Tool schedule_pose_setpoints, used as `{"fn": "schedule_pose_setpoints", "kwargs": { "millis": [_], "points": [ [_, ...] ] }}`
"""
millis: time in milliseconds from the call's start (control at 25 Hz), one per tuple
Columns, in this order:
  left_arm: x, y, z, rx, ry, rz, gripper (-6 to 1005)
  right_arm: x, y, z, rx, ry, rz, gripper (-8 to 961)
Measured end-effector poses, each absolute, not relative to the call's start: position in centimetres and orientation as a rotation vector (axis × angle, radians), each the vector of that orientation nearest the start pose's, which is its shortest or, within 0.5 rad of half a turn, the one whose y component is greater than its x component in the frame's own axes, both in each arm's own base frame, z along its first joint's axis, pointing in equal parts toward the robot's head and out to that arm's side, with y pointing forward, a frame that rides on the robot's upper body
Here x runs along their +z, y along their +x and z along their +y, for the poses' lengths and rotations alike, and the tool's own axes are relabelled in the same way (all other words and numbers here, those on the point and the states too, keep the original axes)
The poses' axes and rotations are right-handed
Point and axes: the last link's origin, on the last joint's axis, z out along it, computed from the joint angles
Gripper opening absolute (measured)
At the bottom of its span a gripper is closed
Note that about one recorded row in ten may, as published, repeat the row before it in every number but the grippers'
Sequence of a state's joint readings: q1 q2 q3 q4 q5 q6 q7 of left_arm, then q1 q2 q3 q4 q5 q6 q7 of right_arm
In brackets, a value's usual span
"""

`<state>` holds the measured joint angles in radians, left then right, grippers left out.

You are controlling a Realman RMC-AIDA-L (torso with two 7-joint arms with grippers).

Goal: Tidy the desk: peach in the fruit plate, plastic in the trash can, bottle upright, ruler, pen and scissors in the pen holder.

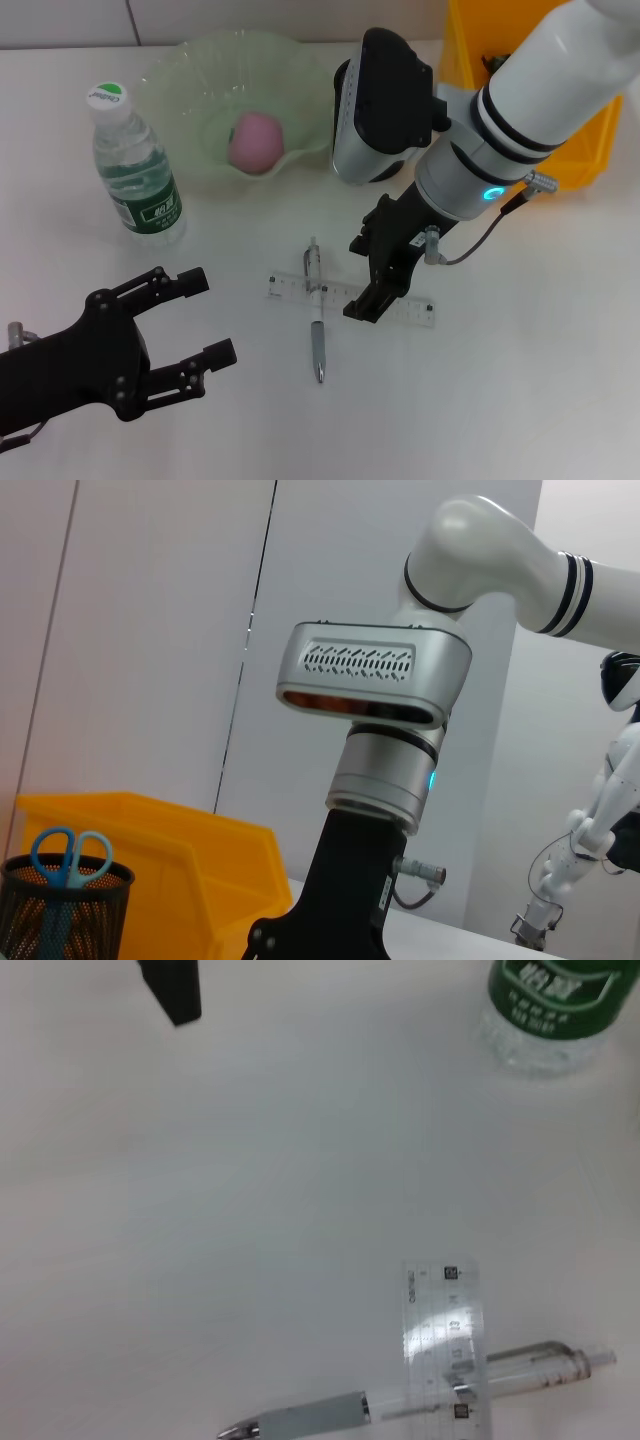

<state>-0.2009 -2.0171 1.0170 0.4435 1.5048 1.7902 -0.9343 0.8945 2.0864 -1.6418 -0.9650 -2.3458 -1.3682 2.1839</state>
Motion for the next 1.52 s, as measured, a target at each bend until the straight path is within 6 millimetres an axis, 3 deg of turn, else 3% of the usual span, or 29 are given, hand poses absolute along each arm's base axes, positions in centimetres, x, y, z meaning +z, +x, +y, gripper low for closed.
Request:
{"fn": "schedule_pose_setpoints", "kwargs": {
  "millis": [600, 1440, 1520],
  "points": [
    [-0.6, -30.3, 21.2, -1.123, -2.61, -0.44, 815, -10.7, 13.1, 35.5, -0.601, -3.031, 0.235, 838],
    [-0.8, -30.2, 21.2, -1.123, -2.614, -0.443, 815, -11.3, 13.3, 35.9, -0.588, -2.988, 0.284, 722],
    [-0.9, -30.2, 21.3, -1.123, -2.615, -0.443, 815, -11.3, 13.3, 35.9, -0.588, -2.988, 0.284, 677]
  ]
}}
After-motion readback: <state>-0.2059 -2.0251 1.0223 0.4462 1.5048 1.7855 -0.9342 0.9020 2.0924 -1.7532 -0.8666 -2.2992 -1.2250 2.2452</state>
